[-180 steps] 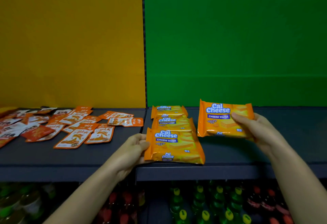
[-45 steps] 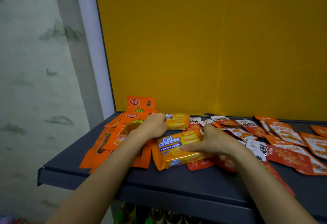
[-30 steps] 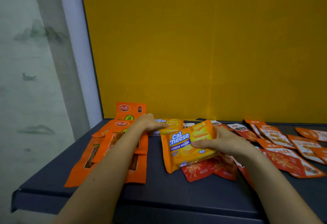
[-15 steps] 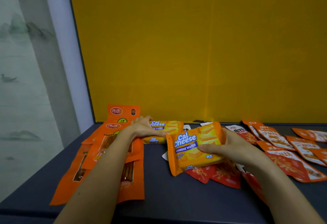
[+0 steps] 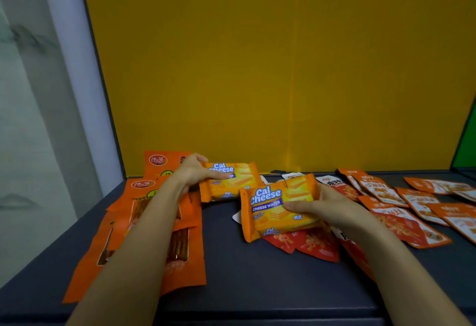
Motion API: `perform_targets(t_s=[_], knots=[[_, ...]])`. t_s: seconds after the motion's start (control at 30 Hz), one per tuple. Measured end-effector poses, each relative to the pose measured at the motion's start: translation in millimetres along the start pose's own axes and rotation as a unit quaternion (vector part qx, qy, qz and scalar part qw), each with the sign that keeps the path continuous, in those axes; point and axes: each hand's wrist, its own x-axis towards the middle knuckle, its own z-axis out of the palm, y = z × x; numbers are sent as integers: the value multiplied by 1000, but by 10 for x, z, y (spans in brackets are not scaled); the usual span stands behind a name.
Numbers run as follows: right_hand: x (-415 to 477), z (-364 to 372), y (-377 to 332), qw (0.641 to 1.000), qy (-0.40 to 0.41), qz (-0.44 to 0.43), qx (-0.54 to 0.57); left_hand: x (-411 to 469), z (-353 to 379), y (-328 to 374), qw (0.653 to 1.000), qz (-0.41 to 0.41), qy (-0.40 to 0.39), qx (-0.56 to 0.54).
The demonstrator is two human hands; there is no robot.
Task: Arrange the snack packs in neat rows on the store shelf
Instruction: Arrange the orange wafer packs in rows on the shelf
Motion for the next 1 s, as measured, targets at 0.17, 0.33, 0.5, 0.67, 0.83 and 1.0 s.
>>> perform_targets(t_s=[0.17,0.33,0.5,0.67,0.83,1.0], knots=[[-37,39,-26,999,19,12,48,-52,-35,34,986,-63,0,-156],[-229,-46,-79,991,81,-18,101,-183,-103,221,970,-44,-28,-238],[-713,-417,-38,968,196,-41,153,-393,-19,665,970,41,-84,-226],[-1441,-933,94,943,287,-59,157,-882,480,1131,952,82,-172,-239],[-2335,-1406,410,922,357,-28,145,-1460,1243,1426,931,94,-274,-220],[-3223,-1896,783,892,424,13,156,-1940,2147,1648,911,84,-350,-202]])
